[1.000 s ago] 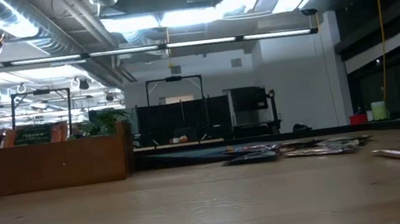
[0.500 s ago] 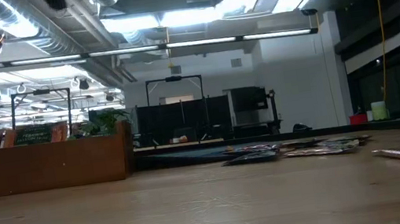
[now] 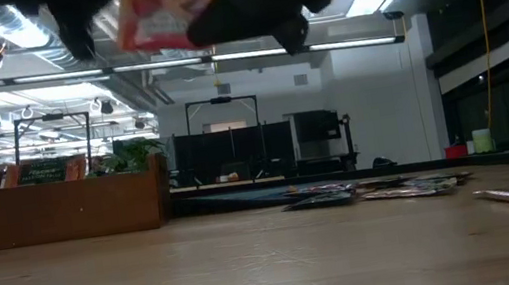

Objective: Pick & Place Tea
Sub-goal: Put the orange tea bag into the middle section of the wooden organizer

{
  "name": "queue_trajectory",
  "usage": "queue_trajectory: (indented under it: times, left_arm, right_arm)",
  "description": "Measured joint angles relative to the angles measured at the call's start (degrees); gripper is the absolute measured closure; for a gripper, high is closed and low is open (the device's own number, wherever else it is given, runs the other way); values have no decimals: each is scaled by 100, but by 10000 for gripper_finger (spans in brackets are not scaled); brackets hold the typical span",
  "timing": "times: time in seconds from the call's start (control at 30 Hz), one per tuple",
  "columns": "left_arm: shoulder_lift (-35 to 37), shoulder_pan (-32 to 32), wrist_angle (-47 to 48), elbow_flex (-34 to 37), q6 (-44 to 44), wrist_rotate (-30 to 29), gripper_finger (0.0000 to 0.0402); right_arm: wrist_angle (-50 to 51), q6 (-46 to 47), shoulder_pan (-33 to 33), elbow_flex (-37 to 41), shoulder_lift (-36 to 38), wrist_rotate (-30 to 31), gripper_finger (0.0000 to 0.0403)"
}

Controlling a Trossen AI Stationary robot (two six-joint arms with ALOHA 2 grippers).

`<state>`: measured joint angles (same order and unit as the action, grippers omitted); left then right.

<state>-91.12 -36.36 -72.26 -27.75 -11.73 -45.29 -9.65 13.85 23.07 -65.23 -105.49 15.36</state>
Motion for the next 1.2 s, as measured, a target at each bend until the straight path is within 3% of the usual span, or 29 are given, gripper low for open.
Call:
queue_trajectory:
  times: [0.13,0.23,0.5,0.63,0.8,1.03,1.2]
  left_arm:
    - [88,439,1080,-2,-1469,1552,283]
    - [98,756,1328,-2,-1956,2398,286]
    - [102,1356,1727,-7,-2453,3886,295]
    - [102,1537,2699,-201,-2581,4345,302]
    - [102,1626,4238,-893,-1895,4753,312]
    - [102,1629,6290,-1974,-893,4749,315]
    - [102,1629,7141,-2467,-700,4729,316]
  right_arm:
    - [375,268,0,2,0,-355,401]
    - [586,431,0,1,0,-524,401]
    - [916,564,0,1,-4,-777,401]
    - [943,567,0,2,-4,-803,400]
    - [1113,834,-6,2,-4,-979,400]
    - [1185,910,-13,2,-4,-1144,399]
    - [1218,997,-13,2,-4,-1251,399]
